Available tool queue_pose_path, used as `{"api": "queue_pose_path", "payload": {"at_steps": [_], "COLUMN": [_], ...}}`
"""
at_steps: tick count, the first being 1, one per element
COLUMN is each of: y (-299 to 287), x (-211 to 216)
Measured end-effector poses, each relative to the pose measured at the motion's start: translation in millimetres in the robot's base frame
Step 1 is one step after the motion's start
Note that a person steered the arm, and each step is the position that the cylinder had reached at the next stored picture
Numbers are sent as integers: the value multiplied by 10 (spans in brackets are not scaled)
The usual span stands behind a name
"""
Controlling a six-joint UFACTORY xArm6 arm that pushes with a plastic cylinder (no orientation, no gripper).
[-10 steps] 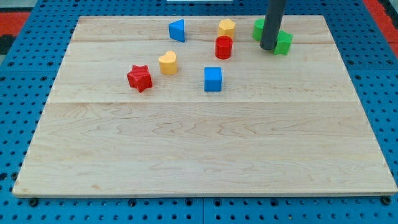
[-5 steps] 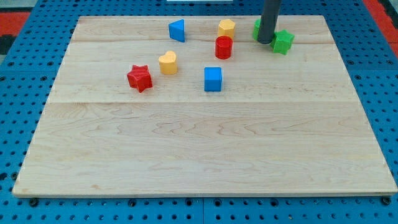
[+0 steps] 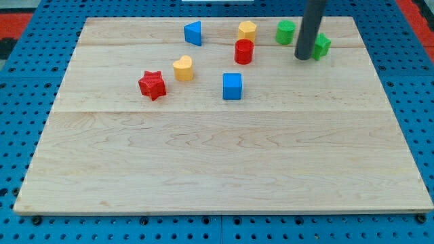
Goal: Move the green star closer to the green circle
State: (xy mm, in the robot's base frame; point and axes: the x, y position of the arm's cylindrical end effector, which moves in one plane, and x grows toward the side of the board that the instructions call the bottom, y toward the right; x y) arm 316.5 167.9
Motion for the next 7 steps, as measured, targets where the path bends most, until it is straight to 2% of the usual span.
{"api": "queue_pose_path", "payload": {"at_steps": [1, 2, 3, 4, 5, 6, 7], "y": [54, 171, 272, 441, 865, 756, 349], "x": [-53, -322, -29, -35, -245, -555, -539]}}
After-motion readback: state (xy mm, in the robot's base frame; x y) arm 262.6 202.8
